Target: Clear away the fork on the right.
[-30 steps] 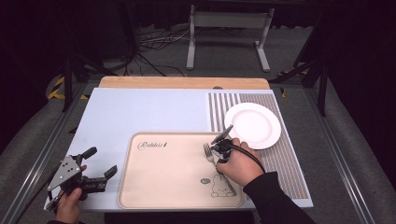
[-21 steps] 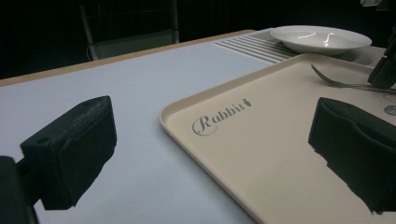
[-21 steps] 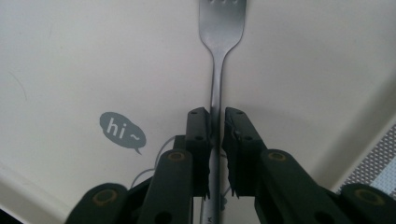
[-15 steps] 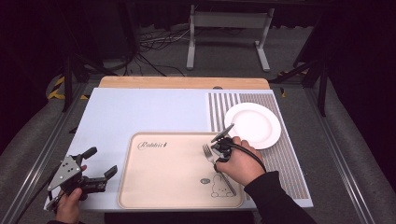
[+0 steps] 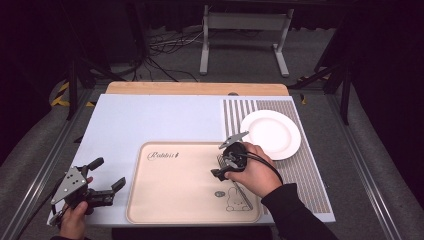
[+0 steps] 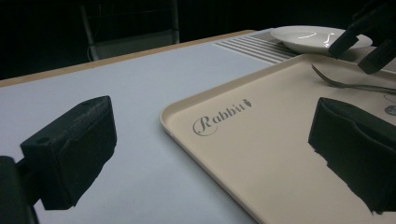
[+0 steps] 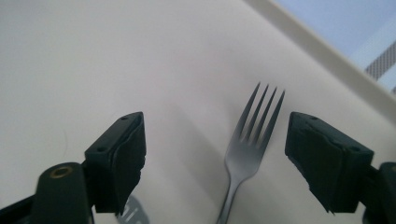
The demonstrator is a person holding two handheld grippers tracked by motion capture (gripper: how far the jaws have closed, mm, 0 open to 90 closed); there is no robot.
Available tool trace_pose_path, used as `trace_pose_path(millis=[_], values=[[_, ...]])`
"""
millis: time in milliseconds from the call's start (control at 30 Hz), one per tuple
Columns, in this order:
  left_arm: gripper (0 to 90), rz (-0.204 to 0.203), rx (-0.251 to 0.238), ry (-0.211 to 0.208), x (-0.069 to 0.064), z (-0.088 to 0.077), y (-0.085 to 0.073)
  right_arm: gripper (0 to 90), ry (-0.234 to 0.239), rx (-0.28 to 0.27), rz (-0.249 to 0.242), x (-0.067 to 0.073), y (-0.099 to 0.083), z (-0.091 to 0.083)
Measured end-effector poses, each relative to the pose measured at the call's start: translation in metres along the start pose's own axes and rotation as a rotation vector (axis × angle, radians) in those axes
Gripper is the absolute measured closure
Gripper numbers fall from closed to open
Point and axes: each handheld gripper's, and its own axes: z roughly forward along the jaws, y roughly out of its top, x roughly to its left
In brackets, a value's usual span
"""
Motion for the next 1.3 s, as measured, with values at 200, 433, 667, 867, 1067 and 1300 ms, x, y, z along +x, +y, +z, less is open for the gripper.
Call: trace_pose_path(millis=[200,433,667,867,1067,1300], values=[[1.8,0.000,0.003,-0.002,0.000,0.000,0.000,33.5,0.065,-0.069,-0.116,-0.007,0.001,0.007],[1.8,0.000,0.001,-0.001,0.000,0.000,0.000,62.3,0.107,-0.050,-0.218,-0.010,0.000,0.013],[1.8,0.002,0.005,-0.004,0.000,0.000,0.000,79.3,0.106,-0.021,-0.268,-0.010,-0.003,0.022],[1.8,0.000,0.001,-0.003,0.000,0.000,0.000,90.0,0.096,0.010,-0.275,-0.012,-0.005,0.027],[1.8,-0.001,0.005,-0.003,0.000,0.000,0.000,90.0,0.083,0.024,-0.282,-0.013,-0.006,0.030],[1.8,0.001,0.004,-0.005,0.000,0.000,0.000,90.0,0.083,0.022,-0.272,-0.013,-0.005,0.030]])
